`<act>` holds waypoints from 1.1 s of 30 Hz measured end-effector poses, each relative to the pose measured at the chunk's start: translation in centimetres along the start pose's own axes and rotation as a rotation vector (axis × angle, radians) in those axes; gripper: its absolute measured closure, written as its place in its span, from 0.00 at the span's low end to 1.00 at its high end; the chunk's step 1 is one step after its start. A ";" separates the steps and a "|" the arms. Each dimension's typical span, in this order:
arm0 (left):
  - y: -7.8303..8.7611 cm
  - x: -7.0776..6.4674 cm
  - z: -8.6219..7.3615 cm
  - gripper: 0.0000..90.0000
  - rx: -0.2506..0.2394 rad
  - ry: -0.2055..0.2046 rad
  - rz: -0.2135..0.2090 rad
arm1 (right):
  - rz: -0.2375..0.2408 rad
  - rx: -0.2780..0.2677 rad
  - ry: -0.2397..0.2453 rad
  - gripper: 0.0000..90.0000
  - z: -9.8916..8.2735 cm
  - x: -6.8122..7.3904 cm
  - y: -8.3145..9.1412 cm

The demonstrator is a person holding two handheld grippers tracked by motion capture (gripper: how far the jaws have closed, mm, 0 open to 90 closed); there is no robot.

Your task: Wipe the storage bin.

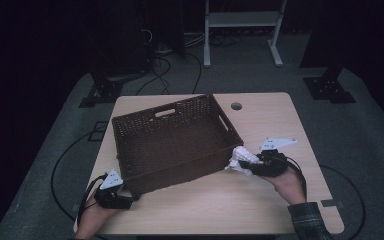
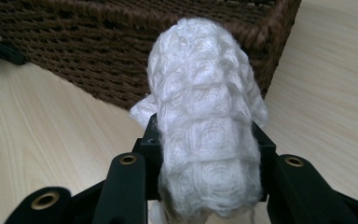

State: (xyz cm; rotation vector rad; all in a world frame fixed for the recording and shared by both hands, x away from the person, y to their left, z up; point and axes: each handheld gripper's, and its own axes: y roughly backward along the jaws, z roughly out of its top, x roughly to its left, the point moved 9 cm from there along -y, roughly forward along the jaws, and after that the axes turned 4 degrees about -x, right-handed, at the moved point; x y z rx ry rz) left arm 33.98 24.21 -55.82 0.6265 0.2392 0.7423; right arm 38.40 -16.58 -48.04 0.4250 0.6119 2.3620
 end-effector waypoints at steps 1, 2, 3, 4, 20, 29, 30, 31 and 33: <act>0.0 0.0 0.0 0.23 0.000 0.000 0.000 | 0.001 -0.006 0.003 0.67 0.2 0.1 0.1; 0.0 0.0 0.0 0.23 0.000 0.001 0.000 | 0.004 -0.009 0.007 0.67 0.3 0.2 0.2; 0.0 0.0 0.0 0.23 0.000 0.000 0.000 | 0.003 -0.013 0.008 0.67 0.4 0.3 0.2; 0.0 0.0 0.0 0.23 0.000 0.000 0.000 | 0.007 -0.018 0.013 0.67 0.5 0.5 0.2; 0.0 0.0 0.0 0.23 0.000 0.001 0.000 | 0.022 -0.022 0.029 0.68 0.8 1.0 -0.2; 0.0 0.0 0.0 0.23 0.000 0.000 0.000 | 0.026 0.026 0.008 0.67 -0.6 0.6 -1.3; 0.0 0.0 0.0 0.23 0.000 0.001 0.000 | 0.026 0.031 0.005 0.68 -0.8 0.5 -1.5; 0.0 0.0 0.0 0.23 0.000 -0.001 -0.001 | 0.028 0.031 0.004 0.68 -0.9 0.5 -1.5; 0.0 0.0 0.0 0.23 0.000 0.000 0.000 | 0.029 0.039 0.000 0.68 -1.1 0.4 -1.7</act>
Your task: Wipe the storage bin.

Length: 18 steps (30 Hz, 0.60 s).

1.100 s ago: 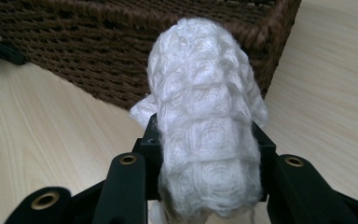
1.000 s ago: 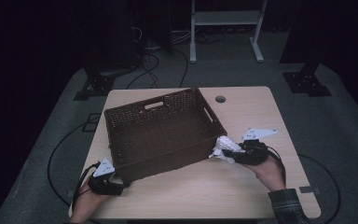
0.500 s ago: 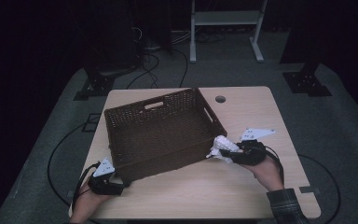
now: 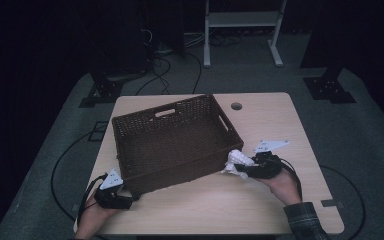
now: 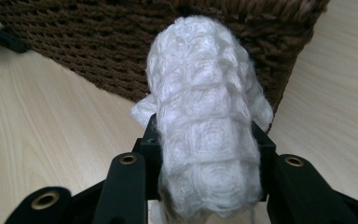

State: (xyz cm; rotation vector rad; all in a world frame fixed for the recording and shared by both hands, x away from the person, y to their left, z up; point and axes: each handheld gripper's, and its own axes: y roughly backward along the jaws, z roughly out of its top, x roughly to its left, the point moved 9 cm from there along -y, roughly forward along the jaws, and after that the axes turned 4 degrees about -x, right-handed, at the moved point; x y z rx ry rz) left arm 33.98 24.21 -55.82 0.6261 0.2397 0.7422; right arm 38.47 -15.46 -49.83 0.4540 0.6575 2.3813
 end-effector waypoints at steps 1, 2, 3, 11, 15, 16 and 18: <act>0.0 0.0 0.0 0.23 0.000 0.000 0.000 | 0.002 0.005 -0.004 0.67 -0.2 0.0 -0.1; 0.0 0.0 0.0 0.23 0.000 -0.001 0.000 | 0.001 0.013 -0.005 0.67 -0.3 -0.1 -0.2; 0.0 0.0 0.0 0.23 0.000 0.000 0.000 | 0.001 0.017 -0.004 0.67 -0.4 -0.1 -0.4; 0.0 0.0 0.0 0.23 0.000 0.000 0.000 | 0.011 0.045 -0.015 0.67 -1.4 -0.3 -1.3; 0.0 0.0 0.0 0.23 0.001 0.000 0.000 | 0.010 0.070 -0.011 0.67 -2.0 -0.3 -1.7; 0.0 0.0 0.0 0.23 0.000 0.000 0.000 | 0.010 0.074 -0.013 0.67 -2.1 -0.4 -1.9; 0.0 0.0 0.0 0.23 0.000 0.000 0.000 | 0.011 0.084 -0.015 0.67 -2.4 -0.5 -2.1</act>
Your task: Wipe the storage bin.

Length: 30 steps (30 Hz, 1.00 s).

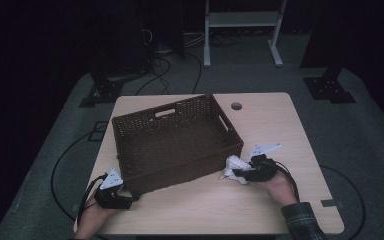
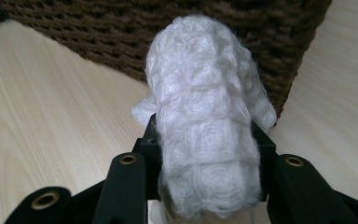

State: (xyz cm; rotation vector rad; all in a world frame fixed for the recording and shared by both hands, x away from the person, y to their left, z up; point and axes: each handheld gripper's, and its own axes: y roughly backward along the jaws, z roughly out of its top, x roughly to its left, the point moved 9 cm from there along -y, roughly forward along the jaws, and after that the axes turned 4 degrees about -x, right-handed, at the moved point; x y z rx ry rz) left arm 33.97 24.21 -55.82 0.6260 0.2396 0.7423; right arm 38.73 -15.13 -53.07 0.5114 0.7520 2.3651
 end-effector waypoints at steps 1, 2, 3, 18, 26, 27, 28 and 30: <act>0.0 0.0 0.0 0.23 0.000 0.000 0.000 | 0.000 0.009 -0.001 0.67 -0.2 -0.1 -0.2; 0.0 0.0 0.0 0.23 0.000 0.000 0.000 | 0.001 0.014 0.000 0.67 -0.3 -0.1 -0.3; 0.0 0.0 0.0 0.23 0.000 0.000 0.000 | 0.005 0.017 -0.002 0.67 -0.4 -0.1 -0.5; 0.0 0.0 0.0 0.23 0.000 -0.003 -0.003 | -0.004 -0.002 0.012 0.68 0.2 0.3 0.1; 0.0 0.0 0.0 0.23 0.000 -0.003 -0.003 | -0.003 -0.051 0.029 0.68 1.6 0.9 1.3; 0.0 0.0 0.0 0.23 0.000 -0.003 -0.003 | -0.003 -0.056 0.033 0.68 1.8 1.0 1.4; 0.0 0.0 0.0 0.23 0.000 -0.003 -0.003 | -0.005 -0.063 0.038 0.68 2.1 1.1 1.6; 0.0 0.0 0.0 0.23 0.001 -0.003 -0.003 | -0.005 -0.081 0.044 0.68 2.5 1.3 1.9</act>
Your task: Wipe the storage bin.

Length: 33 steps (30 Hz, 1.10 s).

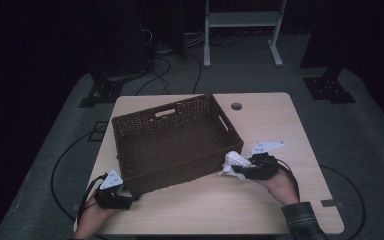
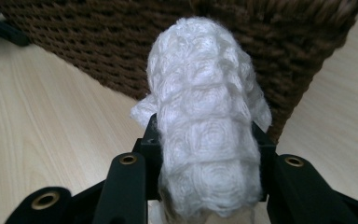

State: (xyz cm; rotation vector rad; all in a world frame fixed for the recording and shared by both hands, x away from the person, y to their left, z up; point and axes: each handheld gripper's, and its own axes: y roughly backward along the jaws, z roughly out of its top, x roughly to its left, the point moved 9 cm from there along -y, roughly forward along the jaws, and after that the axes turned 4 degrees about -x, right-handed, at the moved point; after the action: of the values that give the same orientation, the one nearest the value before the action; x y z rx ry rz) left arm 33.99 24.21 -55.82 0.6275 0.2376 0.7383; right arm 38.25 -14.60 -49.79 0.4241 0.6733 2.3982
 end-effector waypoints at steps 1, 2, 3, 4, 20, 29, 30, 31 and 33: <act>0.0 0.0 0.0 0.23 0.000 0.000 0.000 | -0.001 -0.010 0.003 0.68 0.2 0.0 0.2; 0.0 0.0 0.0 0.23 0.000 0.000 0.000 | 0.000 -0.015 0.004 0.68 0.4 0.1 0.3; 0.0 0.0 0.0 0.23 0.000 0.000 0.000 | -0.001 -0.014 0.007 0.68 0.5 0.1 0.4; 0.0 0.0 0.0 0.23 -0.001 0.000 0.000 | -0.002 -0.019 0.011 0.68 0.6 0.1 0.5; 0.0 0.0 0.0 0.23 -0.001 0.000 0.000 | 0.015 -0.081 0.028 0.68 2.3 0.9 1.6; 0.0 0.0 0.0 0.23 -0.001 0.000 0.000 | 0.024 -0.044 0.029 0.68 1.5 1.1 0.4; 0.0 0.0 0.0 0.23 -0.001 0.000 0.000 | 0.025 -0.037 0.028 0.68 1.4 1.1 0.3; 0.0 0.0 0.0 0.23 -0.001 0.000 0.000 | 0.027 -0.031 0.025 0.68 1.2 1.1 0.2; 0.0 0.0 0.0 0.23 -0.001 0.000 0.000 | 0.030 -0.019 0.022 0.68 0.9 1.1 -0.2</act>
State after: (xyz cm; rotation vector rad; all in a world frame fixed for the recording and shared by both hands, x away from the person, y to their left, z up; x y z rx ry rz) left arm 33.99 24.21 -55.82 0.6270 0.2372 0.7379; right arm 37.91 -13.47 -48.97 0.4030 0.6584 2.4387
